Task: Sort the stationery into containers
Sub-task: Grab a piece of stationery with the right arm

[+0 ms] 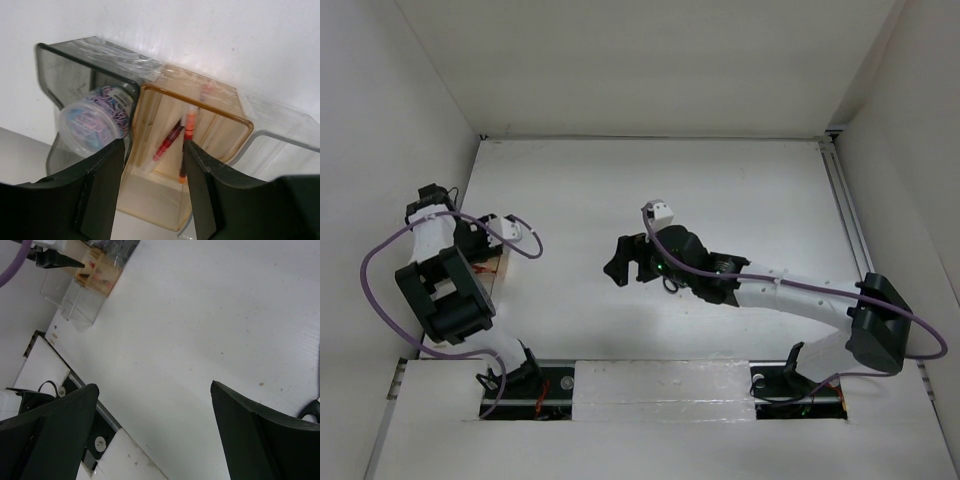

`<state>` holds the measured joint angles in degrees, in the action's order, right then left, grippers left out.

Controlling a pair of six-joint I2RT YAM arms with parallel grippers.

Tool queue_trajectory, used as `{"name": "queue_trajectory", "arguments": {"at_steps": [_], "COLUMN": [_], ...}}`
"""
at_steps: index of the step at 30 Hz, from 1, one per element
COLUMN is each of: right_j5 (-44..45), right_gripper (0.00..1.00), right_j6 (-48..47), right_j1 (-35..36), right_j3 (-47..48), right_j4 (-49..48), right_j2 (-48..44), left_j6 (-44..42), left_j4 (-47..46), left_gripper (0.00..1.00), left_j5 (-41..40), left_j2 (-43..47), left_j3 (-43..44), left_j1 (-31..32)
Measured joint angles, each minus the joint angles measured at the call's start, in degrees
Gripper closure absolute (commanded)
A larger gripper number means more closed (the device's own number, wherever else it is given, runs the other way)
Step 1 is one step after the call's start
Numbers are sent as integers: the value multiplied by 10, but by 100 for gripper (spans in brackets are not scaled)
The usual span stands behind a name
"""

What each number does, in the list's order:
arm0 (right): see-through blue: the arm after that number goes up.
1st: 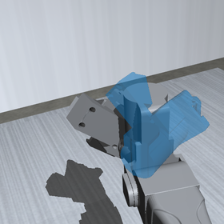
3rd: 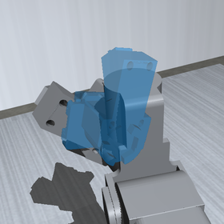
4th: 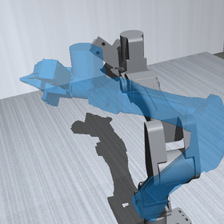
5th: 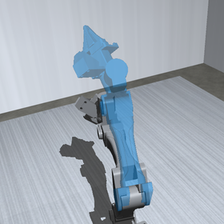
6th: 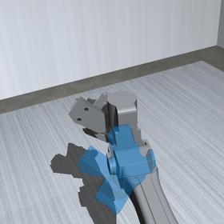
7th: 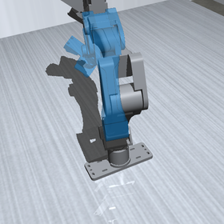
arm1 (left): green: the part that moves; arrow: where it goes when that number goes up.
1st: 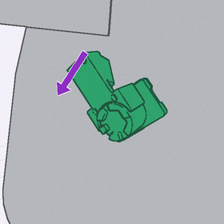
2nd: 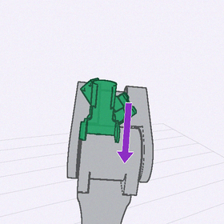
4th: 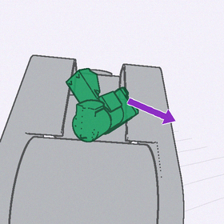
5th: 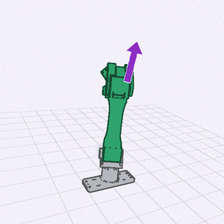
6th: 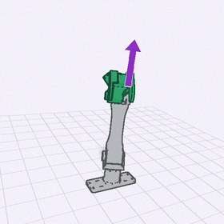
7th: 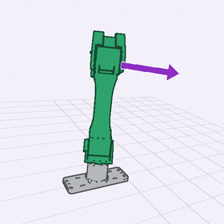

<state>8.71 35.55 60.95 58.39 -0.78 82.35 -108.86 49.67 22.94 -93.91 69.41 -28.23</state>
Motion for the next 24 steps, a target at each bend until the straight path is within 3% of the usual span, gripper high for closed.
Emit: {"name": "queue_trajectory", "arguments": {"at_steps": [4,5,6,11,15,19,24], "right_j5": [8,11,21,20,42,59,39], "right_gripper": [0,0,0,0,0,0,0], "right_j6": [0,0,1,29,52,62,62], "right_j1": [0,0,0,-46,-115,-163,-213], "right_j3": [14,17,31,73,90,111,114], "right_j4": [5,7,19,77,143,204,238], "right_j2": [13,16,26,61,89,123,158], "left_j6": [3,5,8,97,285,503,615], "left_j4": [35,46,52,40,-66,-185,-154], "left_gripper": [48,28,0,0,0,0,0], "left_j5": [25,32,40,88,110,82,78], "left_j2": [7,10,13,62,158,263,253], "left_j3": [37,48,59,90,89,92,202], "left_j1": [0,0,0,0,0,5,19]}}
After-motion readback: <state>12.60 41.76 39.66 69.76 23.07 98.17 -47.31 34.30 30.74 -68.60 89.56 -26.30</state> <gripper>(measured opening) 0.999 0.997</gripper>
